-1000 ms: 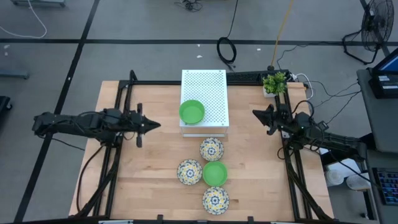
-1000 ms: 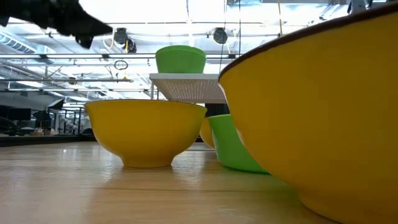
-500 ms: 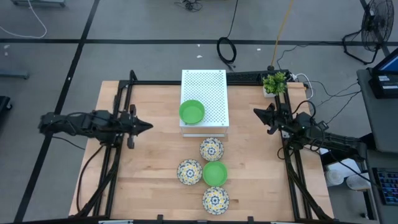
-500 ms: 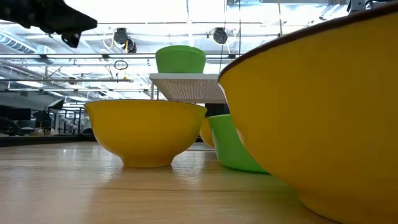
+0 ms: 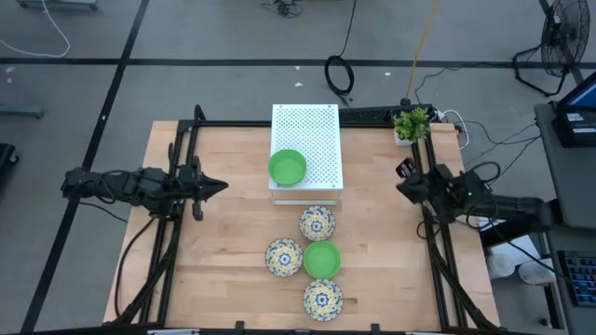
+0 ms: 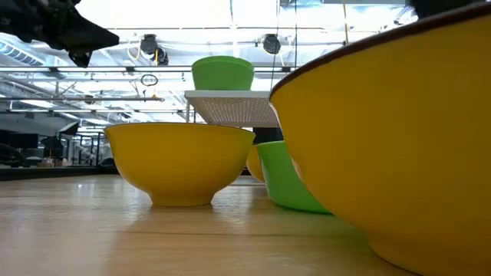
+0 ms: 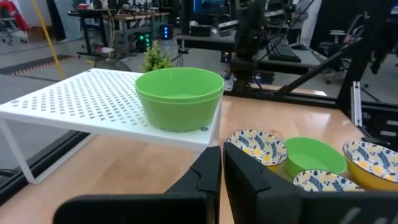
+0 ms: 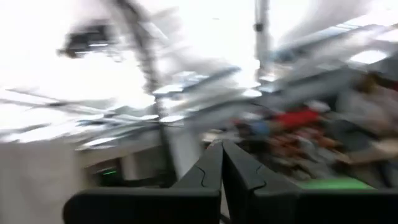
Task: Pick & Place Mini bowls
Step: Stack the green bowl on the shelf
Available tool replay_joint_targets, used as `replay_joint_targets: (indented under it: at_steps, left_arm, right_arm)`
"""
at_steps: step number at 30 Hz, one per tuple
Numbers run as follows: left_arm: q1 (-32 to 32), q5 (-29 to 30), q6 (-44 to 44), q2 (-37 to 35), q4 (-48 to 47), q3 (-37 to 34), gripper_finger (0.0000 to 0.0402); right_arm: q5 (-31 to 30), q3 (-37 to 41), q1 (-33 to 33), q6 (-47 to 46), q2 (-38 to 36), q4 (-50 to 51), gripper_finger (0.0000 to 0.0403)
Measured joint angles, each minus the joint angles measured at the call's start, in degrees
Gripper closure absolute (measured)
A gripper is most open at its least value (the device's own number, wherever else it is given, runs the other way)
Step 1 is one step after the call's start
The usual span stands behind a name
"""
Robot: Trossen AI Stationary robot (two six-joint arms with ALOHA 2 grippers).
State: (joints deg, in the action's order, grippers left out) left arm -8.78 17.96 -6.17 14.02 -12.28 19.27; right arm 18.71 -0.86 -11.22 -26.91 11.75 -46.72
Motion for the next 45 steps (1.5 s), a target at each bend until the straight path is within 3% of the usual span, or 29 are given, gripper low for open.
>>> replay_joint_targets:
  at_steps: [8,16,23,26,31,34,37,40,45]
  left_arm:
    - [0.0,0.2,-1.8,0.6,0.0,0.0,0.038]
    - [0.0,0.3,-3.1,1.2,-0.1,0.0,0.038]
    - [0.0,0.6,-4.3,2.3,-1.9,0.0,0.038]
    - [0.0,0.6,-4.5,2.6,-2.2,0.0,0.038]
    - [0.1,0.6,-6.7,3.2,-3.8,0.0,0.038]
    - [0.1,0.6,-7.8,3.3,-5.0,0.0,0.038]
    - [0.1,0.4,-6.9,3.3,-4.5,0.0,0.038]
    - [0.1,1.9,-3.4,3.3,-4.4,0.0,0.038]
    - [0.1,2.1,-2.5,3.7,-5.5,0.0,0.038]
  right_arm:
    - [0.8,-1.3,14.3,12.3,11.1,-14.8,0.0403]
    - [-6.7,-10.5,24.6,22.5,29.5,-12.6,0.0403]
    - [-8.6,-21.8,29.6,29.2,46.9,-8.9,0.0403]
    - [-16.7,-30.1,32.1,29.2,52.4,4.7,0.0403]
    - [-47.3,-48.3,37.7,26.5,62.7,35.4,0.0388]
    - [-55.8,-58.2,39.8,22.1,69.1,51.0,0.0351]
    - [-55.0,-69.5,40.3,10.3,74.0,66.5,0.0295]
    - [-50.0,-79.3,39.9,-4.3,77.9,80.5,0.0238]
    - [-37.6,-84.7,37.6,-20.9,81.1,92.5,0.0187]
